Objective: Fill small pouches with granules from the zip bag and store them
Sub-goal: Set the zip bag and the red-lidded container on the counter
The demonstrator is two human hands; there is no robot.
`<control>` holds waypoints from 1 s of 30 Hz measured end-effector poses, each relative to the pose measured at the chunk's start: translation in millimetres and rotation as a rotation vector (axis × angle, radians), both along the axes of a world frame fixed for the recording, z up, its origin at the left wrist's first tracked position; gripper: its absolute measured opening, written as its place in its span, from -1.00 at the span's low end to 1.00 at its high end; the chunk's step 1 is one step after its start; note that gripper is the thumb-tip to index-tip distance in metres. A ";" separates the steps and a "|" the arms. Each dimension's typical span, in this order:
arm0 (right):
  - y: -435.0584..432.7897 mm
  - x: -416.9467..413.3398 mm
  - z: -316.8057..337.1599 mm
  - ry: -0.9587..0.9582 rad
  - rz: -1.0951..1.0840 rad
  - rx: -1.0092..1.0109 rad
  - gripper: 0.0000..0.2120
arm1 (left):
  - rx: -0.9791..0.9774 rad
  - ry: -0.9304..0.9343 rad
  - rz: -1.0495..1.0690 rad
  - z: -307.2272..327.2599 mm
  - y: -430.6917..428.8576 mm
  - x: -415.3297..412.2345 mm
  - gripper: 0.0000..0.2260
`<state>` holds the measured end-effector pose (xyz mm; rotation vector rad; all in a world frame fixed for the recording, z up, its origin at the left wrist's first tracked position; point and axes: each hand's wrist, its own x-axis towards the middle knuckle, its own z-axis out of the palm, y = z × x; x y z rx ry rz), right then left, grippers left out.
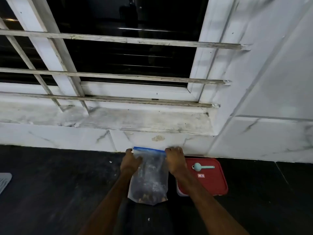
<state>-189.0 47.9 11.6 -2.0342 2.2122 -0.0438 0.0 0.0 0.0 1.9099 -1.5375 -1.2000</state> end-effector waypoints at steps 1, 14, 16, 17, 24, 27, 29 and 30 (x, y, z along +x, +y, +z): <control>-3.3 -6.2 -8.4 -0.002 -0.010 -0.056 -0.72 | -0.018 0.035 -0.009 -0.7 -1.8 -0.3 -0.69; 5.0 -8.8 15.0 -0.817 -0.200 -0.090 -0.83 | -0.118 0.623 0.019 46.1 46.3 47.8 -0.93; 16.8 -2.3 37.0 -1.116 -0.187 -0.098 -0.77 | -0.139 0.631 -0.008 58.8 53.5 53.6 -0.92; 22.4 -0.5 46.9 -1.235 -0.169 -0.114 -0.78 | -0.157 0.626 -0.021 65.0 57.4 55.9 -0.92; 55.4 9.6 102.3 -1.447 -0.135 -0.325 -0.86 | -0.339 0.512 -0.155 104.0 79.9 69.3 -0.78; 66.9 16.6 115.8 -1.402 -0.173 -0.414 -0.88 | -0.493 0.348 -0.223 123.2 88.4 66.0 -0.57; 73.1 22.5 123.3 -1.365 -0.180 -0.439 -0.86 | -0.675 0.204 -0.257 138.4 92.8 56.5 -0.59; 77.0 26.4 126.9 -1.364 -0.170 -0.444 -0.86 | -0.761 0.129 -0.291 145.7 94.8 50.7 -0.63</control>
